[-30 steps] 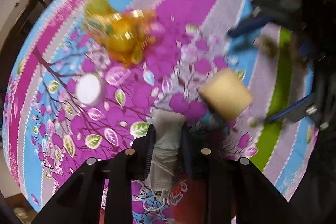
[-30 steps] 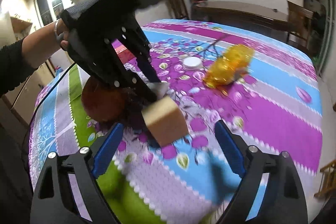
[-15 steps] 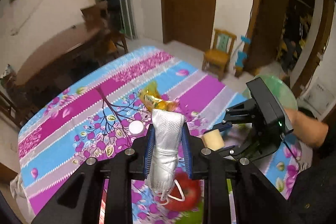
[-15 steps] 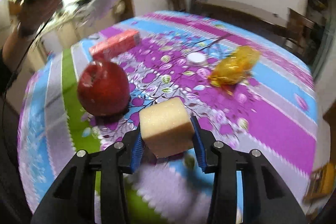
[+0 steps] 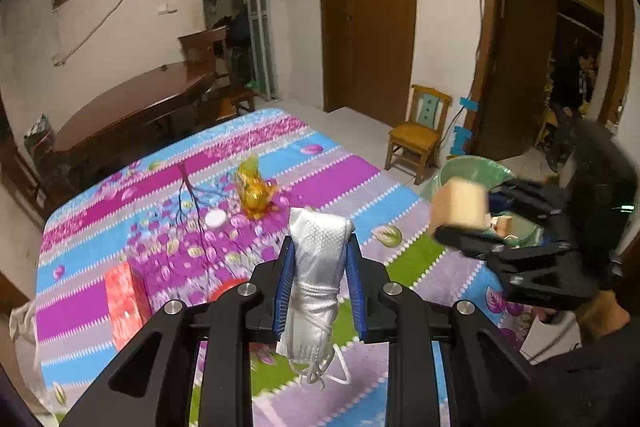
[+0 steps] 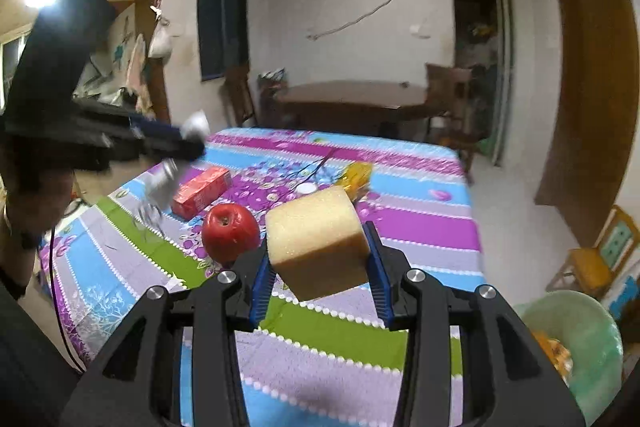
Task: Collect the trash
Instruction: 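Carry the white mask and sponge cake with both tools over the green bin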
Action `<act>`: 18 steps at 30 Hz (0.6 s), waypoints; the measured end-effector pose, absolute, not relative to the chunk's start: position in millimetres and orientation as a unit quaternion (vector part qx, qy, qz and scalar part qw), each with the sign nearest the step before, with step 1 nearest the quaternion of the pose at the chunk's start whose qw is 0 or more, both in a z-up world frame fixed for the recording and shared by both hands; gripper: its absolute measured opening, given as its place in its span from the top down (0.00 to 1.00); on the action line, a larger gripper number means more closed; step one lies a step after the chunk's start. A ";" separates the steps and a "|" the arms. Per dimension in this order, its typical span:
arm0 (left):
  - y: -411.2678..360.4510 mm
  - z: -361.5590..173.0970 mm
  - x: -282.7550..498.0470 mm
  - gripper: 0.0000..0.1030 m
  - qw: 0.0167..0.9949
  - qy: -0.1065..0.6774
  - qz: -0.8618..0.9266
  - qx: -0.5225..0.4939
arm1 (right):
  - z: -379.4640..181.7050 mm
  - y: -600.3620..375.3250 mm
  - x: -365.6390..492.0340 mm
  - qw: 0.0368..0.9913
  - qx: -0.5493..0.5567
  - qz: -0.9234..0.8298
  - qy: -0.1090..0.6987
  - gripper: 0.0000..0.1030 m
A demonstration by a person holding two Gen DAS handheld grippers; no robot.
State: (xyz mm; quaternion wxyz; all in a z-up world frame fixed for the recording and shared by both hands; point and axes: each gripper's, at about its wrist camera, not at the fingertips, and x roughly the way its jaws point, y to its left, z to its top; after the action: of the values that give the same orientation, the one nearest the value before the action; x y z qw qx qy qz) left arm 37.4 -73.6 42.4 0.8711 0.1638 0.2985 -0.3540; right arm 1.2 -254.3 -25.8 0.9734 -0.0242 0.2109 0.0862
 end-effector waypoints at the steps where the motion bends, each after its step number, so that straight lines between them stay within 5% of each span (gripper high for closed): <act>1: -80.4 36.1 29.6 0.74 0.876 0.298 -0.344 0.163 | -25.0 -252.5 -5.5 0.975 -0.032 0.075 0.206 0.62; 18: -200.5 -31.1 14.5 0.74 0.882 0.305 -0.309 0.182 | -30.3 -306.8 -48.7 0.977 -0.021 -0.042 0.210 0.62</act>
State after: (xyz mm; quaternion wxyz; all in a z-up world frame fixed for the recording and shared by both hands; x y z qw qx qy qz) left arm 14.5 -200.5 -31.1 0.8821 0.1821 0.3052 -0.3091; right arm -48.7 -306.8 -30.3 0.9767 -0.0215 0.2095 -0.0420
